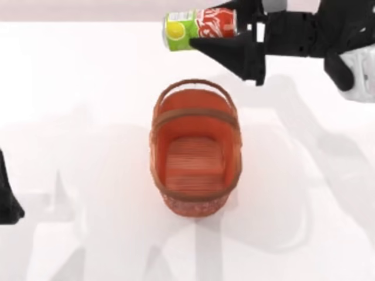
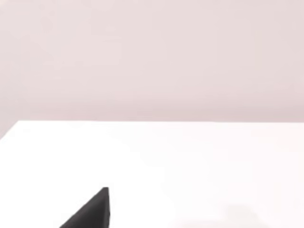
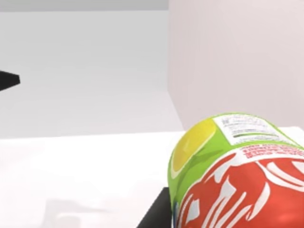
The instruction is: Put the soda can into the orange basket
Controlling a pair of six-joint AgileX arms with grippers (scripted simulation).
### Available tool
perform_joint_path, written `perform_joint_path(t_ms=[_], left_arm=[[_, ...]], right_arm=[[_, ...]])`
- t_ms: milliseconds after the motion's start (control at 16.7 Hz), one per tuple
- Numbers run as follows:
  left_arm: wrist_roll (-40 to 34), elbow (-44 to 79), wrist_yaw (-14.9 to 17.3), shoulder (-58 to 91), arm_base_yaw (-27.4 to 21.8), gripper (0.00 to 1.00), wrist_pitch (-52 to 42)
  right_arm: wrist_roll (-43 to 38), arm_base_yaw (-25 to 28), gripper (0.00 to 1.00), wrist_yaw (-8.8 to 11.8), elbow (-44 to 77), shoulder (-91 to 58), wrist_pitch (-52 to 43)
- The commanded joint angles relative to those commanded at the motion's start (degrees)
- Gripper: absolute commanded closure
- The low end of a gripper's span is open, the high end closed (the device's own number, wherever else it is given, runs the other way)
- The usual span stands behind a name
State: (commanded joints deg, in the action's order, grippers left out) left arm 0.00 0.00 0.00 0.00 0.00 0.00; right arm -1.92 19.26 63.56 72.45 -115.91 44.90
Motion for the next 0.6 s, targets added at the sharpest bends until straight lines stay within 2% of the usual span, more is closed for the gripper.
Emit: perform_joint_path(t_ms=[420,600], left_arm=[[0.0,0.0,0.0,0.0,0.0,0.0,0.0],[0.0,0.0,0.0,0.0,0.0,0.0,0.0]], right_arm=[[0.2,0.4,1.0,-0.2,-4.7,-11.0,16.2],[0.2,0.5,1.0,-0.3,-5.6,-12.7,18.2]])
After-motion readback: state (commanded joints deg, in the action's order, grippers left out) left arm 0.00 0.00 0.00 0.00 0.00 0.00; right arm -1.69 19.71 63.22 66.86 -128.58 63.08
